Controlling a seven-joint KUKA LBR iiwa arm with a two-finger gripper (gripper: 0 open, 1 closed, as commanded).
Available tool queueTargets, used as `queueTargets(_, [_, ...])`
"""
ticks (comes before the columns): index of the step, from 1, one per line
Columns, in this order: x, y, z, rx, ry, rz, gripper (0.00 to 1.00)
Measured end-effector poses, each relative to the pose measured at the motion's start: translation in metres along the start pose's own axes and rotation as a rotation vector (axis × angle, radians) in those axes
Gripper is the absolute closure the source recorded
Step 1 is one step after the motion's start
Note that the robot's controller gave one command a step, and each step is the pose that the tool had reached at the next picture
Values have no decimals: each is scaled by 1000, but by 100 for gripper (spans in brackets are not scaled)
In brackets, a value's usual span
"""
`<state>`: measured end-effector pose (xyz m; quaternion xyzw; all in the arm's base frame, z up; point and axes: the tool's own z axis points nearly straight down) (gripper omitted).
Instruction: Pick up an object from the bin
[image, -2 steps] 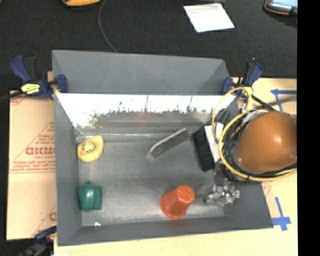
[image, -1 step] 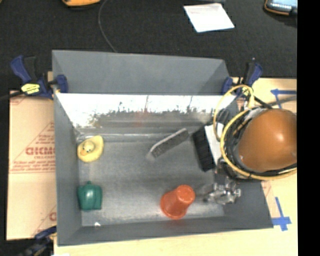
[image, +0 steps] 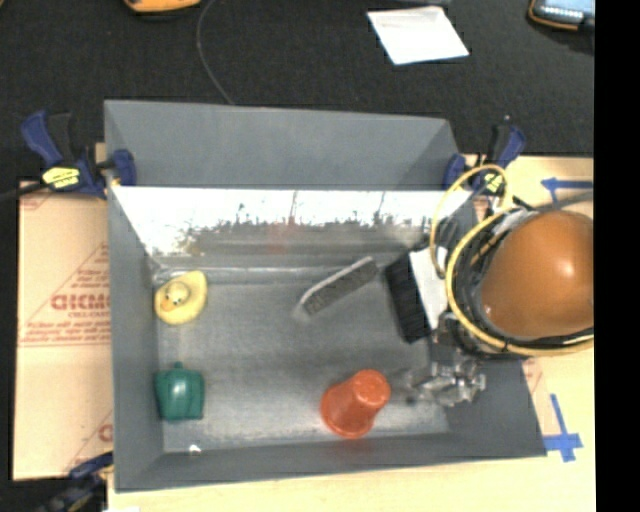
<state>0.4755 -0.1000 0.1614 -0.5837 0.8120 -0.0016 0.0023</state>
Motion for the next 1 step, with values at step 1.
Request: queueTargets(1, [0,0,-11,1,0,0,100])
